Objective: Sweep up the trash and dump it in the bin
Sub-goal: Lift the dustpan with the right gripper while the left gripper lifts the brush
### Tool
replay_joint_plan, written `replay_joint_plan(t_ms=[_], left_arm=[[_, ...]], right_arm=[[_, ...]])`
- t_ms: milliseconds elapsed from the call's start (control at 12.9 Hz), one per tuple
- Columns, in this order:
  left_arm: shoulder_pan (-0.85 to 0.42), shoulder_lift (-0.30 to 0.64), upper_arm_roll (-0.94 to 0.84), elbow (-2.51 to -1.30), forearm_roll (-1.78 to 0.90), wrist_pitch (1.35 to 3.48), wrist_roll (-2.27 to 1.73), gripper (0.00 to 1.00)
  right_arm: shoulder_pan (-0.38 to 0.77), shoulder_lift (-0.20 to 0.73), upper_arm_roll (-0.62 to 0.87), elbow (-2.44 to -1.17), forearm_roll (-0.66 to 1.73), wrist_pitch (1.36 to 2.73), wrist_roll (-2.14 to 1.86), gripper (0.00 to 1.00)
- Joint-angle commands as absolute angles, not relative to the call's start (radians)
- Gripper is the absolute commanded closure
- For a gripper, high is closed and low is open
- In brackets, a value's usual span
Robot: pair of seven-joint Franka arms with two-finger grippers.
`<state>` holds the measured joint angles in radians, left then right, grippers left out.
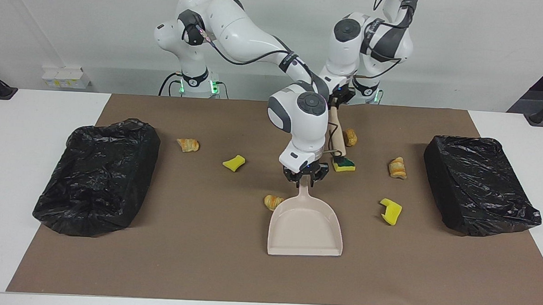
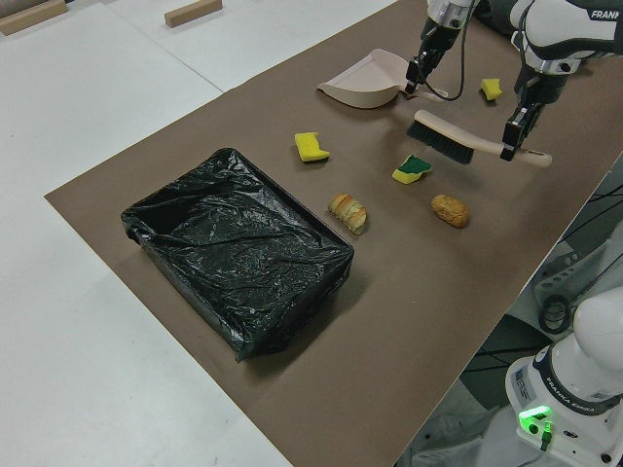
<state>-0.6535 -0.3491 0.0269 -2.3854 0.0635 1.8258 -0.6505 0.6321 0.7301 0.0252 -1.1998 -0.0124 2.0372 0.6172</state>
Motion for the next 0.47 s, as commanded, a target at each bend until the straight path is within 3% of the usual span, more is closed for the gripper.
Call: replay_joint_plan(t_ms=[0, 155, 233, 310, 388], left_arm=[[-0.556, -0.362, 0.017, -2.395, 0.118, 1.796, -0.660, 1.00], [-0.464, -0.357, 0.015, -2.396, 0.162, 1.798, -0.661, 1.00], [-0.436, -0.354, 0.015, -2.398, 0.166, 1.798, -0.664, 1.00], [-0.384, -0.354, 0.015, -2.405, 0.175, 1.805, -0.664, 1.00], [-0.336, -0.353, 0.015, -2.408, 0.186, 1.821, -0.664, 1.00]], right_arm=[[0.627, 0.707, 0.028, -1.241, -0.009, 2.043, 0.635, 0.55], [0.621, 0.696, 0.031, -1.264, -0.006, 2.042, 0.612, 0.60], [0.624, 0.695, 0.029, -1.266, 0.003, 2.039, 0.612, 0.72], [0.624, 0.695, 0.029, -1.264, 0.009, 2.033, 0.623, 0.93], [0.621, 0.695, 0.029, -1.264, 0.003, 2.040, 0.623, 1.00]])
